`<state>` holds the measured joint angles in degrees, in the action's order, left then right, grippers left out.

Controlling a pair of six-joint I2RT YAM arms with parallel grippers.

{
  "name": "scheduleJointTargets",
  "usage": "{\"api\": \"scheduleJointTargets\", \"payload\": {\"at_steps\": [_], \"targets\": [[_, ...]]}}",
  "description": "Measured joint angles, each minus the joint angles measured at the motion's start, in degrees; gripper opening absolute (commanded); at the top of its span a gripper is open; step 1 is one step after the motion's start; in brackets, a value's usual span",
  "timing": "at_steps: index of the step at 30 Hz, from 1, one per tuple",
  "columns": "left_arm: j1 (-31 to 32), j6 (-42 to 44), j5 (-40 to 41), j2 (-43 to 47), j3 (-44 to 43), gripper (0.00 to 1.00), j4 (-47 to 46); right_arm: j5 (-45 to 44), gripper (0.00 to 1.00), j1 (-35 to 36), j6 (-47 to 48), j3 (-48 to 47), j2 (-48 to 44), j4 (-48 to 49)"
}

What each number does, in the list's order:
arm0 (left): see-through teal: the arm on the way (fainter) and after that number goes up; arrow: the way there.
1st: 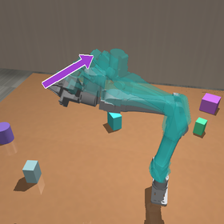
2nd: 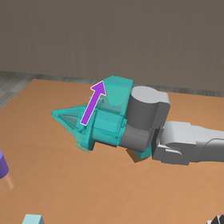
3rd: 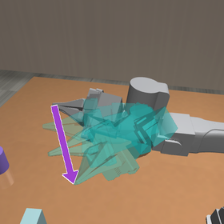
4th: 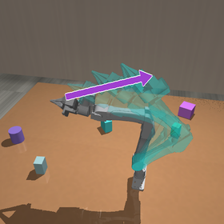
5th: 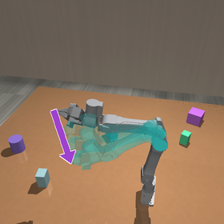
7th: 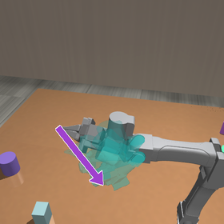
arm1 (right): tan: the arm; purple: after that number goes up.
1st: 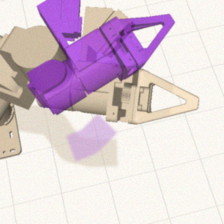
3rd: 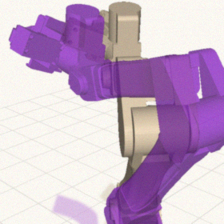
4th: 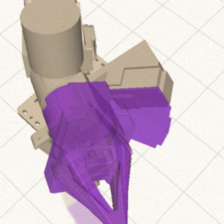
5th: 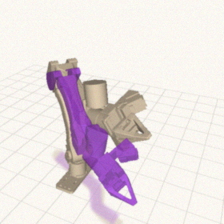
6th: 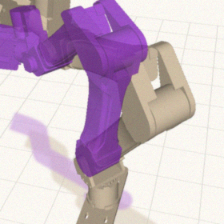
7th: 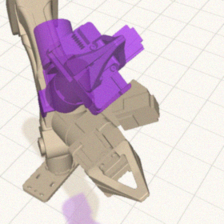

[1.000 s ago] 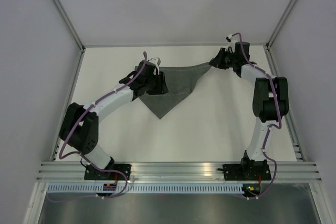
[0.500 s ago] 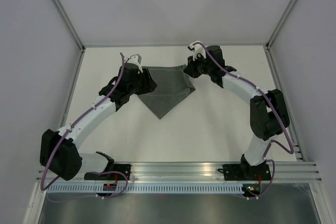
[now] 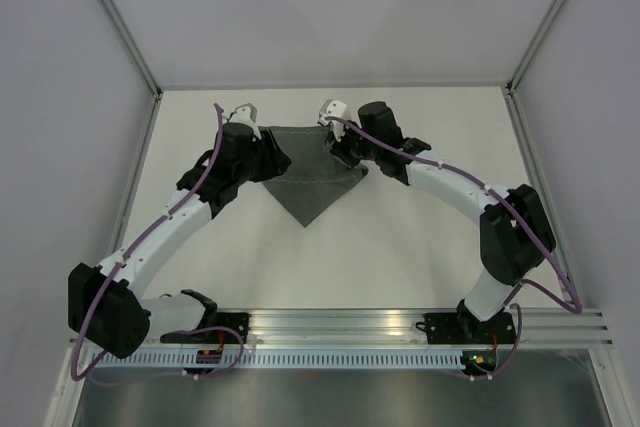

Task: Fold the napkin, place the utensils inside, and roll it up
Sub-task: Fold the napkin

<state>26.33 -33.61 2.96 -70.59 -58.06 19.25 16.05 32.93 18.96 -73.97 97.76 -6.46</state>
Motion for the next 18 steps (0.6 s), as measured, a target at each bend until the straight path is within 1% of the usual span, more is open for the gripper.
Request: {"api": "scheduleJointTargets", "payload": {"at_steps": [4,18], "targets": [[-0.39,-0.07,-0.04,0.11,0.04,0.54,0.31,-1.92,0.16,1.57,2.03,0.15,-0.46,-0.22],[-0.98,-0.07,-0.35,0.11,0.07,0.54,0.39,-5.92,0.16,1.2,4.5,-2.34,-0.5,-1.36]]}}
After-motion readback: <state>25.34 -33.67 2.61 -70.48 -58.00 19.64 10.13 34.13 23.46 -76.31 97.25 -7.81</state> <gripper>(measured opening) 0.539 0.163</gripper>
